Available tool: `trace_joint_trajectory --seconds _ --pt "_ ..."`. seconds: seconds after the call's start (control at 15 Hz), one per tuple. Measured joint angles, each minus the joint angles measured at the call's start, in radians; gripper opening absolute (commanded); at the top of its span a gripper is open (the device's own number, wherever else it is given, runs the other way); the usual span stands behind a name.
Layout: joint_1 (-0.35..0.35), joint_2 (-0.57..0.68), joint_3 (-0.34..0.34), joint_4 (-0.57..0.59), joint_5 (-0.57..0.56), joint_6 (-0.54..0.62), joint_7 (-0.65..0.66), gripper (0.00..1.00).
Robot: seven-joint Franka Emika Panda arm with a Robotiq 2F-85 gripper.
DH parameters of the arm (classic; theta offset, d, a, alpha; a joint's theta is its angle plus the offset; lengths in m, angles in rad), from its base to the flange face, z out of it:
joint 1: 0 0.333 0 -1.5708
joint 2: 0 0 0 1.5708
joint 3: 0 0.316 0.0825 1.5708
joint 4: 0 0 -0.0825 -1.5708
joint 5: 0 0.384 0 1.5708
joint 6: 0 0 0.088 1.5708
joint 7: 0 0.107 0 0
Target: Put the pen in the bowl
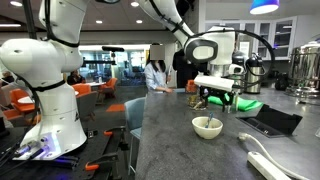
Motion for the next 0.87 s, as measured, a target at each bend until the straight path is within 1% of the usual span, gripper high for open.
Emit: trace_joint_trajectory --seconds 0.2,0.47,0.6,0.87 --pt "0.026 -0.042 -0.039 -0.004 -0.100 -0.058 0.080 1.00" --pt "0.092 -0.096 -0.083 -0.004 -0.227 -0.186 0.303 1.00" --pt "0.117 -0.119 -0.086 -0.002 -0.241 -0.232 0.401 1.00" --pt "0.141 -0.153 -0.086 -0.001 -0.240 -0.256 0.507 1.00"
